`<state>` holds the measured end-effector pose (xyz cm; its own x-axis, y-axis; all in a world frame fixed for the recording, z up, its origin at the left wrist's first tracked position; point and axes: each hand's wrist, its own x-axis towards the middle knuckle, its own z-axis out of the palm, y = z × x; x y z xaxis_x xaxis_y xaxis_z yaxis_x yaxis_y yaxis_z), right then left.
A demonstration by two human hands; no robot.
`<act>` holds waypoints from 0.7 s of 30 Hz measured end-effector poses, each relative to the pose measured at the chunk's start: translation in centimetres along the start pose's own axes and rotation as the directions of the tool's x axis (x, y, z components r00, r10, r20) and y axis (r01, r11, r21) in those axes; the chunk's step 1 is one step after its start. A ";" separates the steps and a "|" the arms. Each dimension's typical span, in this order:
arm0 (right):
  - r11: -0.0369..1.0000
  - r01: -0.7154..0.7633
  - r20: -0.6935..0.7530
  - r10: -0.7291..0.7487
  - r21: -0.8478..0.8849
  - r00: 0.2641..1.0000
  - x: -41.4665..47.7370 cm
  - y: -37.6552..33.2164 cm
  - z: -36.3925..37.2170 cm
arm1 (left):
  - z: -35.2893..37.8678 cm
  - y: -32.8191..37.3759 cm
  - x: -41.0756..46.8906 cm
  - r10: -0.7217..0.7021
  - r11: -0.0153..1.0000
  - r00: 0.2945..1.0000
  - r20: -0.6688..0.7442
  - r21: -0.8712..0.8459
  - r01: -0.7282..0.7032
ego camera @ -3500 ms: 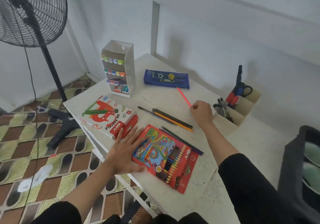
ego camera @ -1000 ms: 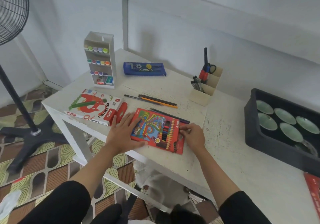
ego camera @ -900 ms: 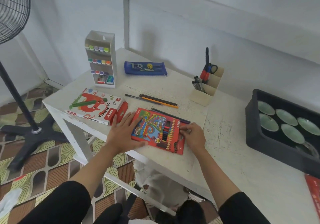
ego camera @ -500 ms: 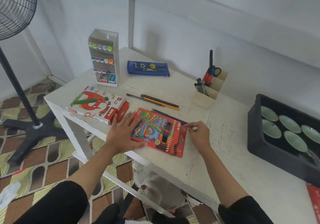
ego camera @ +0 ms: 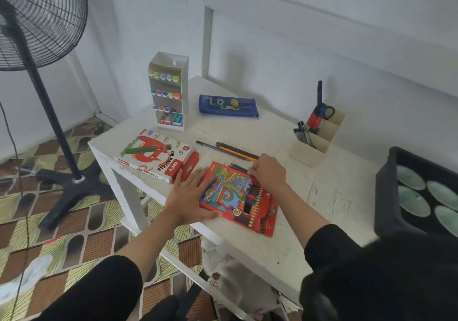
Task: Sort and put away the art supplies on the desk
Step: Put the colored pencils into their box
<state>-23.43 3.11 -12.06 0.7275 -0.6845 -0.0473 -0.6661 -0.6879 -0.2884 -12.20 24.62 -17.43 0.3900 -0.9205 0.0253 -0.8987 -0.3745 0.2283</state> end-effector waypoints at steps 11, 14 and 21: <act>0.979 -0.017 -0.165 0.051 0.204 0.985 -2.2 2.2 -1.1 | 0.0 -0.1 0.0 -0.002 1.000 1.000 0.008 0.025 0.002; 0.944 0.058 -0.372 0.072 0.326 0.926 -3.4 3.4 -2.4 | 0.2 -0.2 0.0 0.008 1.000 1.000 -0.008 0.007 -0.008; 0.585 0.015 -0.345 0.457 0.811 0.820 -7.0 7.4 -4.6 | 0.5 -0.3 -0.1 0.022 1.000 0.998 -0.062 -0.013 -0.023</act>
<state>-34.22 1.68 -9.50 0.2358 -0.9587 0.1591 -0.2455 -0.2171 -0.9448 -12.09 24.70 -18.01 0.3821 -0.9196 0.0909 -0.9046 -0.3521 0.2404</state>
